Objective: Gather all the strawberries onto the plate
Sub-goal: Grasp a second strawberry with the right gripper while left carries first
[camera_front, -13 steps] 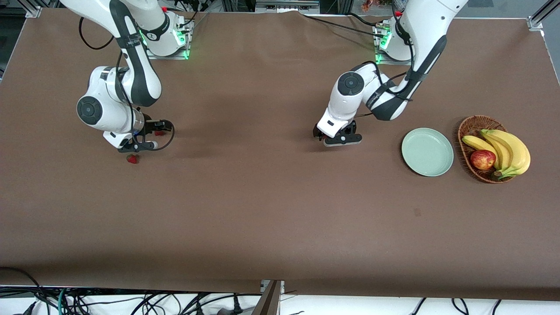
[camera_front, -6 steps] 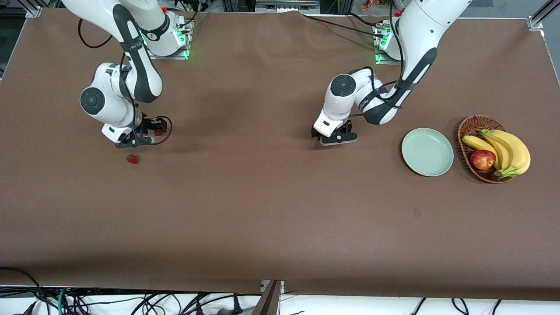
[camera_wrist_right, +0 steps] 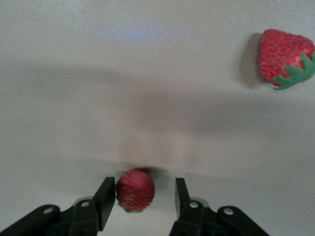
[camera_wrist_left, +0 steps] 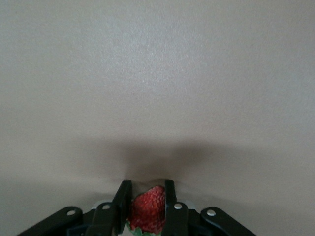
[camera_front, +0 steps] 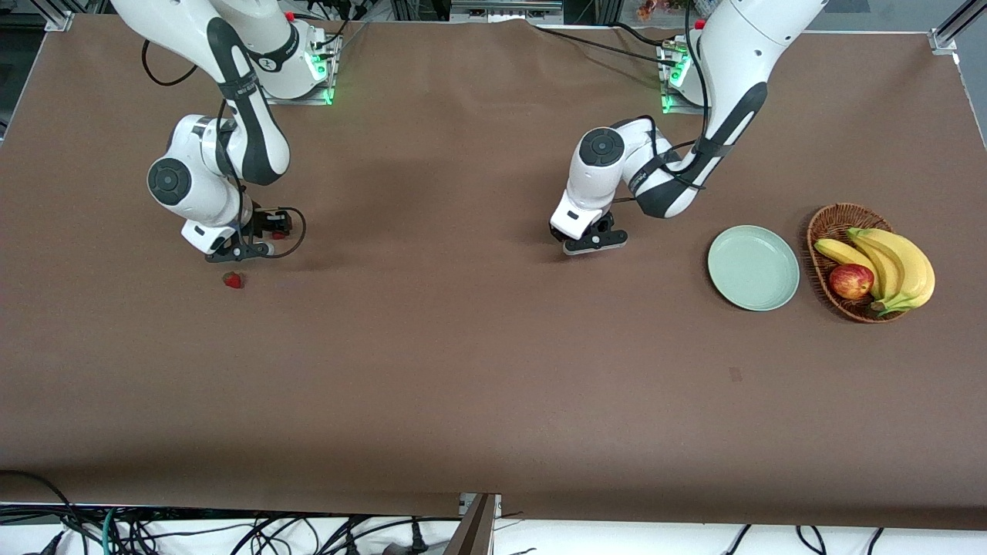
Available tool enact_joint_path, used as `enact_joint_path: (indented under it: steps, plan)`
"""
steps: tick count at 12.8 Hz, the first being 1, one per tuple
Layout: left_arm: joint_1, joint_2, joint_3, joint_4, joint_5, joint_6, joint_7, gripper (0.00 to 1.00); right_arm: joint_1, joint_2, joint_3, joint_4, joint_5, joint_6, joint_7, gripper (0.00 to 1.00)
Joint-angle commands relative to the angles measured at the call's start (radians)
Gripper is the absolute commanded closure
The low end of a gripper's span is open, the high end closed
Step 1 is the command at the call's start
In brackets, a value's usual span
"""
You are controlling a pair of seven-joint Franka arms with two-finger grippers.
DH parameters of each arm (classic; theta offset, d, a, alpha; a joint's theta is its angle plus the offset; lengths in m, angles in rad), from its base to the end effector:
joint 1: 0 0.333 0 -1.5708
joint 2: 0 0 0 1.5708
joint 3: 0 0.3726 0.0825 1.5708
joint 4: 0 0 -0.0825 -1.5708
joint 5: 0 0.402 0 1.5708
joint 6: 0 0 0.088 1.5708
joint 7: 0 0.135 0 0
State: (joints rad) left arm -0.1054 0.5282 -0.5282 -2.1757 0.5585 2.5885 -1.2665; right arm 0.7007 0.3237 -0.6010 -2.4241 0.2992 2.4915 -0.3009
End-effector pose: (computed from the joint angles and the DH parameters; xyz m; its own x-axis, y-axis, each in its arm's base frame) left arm 0.4701 -0.3528 0.1810 0.9776 0.2083 0.0293 0.2086 -0.9780 -0.0066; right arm 0.4857 0.0388 0.1953 0.9728 0.1496 -0.1768 0.1508 -0.9885 -0.0063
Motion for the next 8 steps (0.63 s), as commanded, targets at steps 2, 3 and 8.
enact_joint_path:
  steps: [2, 3, 8]
  plan:
    - [0.027, -0.063, -0.003, 0.017, -0.035, -0.025, 0.004, 0.85, 0.013, -0.003, -0.008, -0.021, 0.02, 0.023, -0.024, 0.55]
    - [0.042, -0.079, -0.001, 0.027, -0.076, -0.048, 0.063, 0.85, 0.013, 0.0, -0.008, -0.021, 0.02, 0.023, -0.024, 0.58]
    - [0.046, -0.193, 0.163, 0.136, -0.503, -0.304, 0.597, 0.85, 0.013, -0.011, -0.006, -0.015, 0.031, 0.009, -0.023, 0.8]
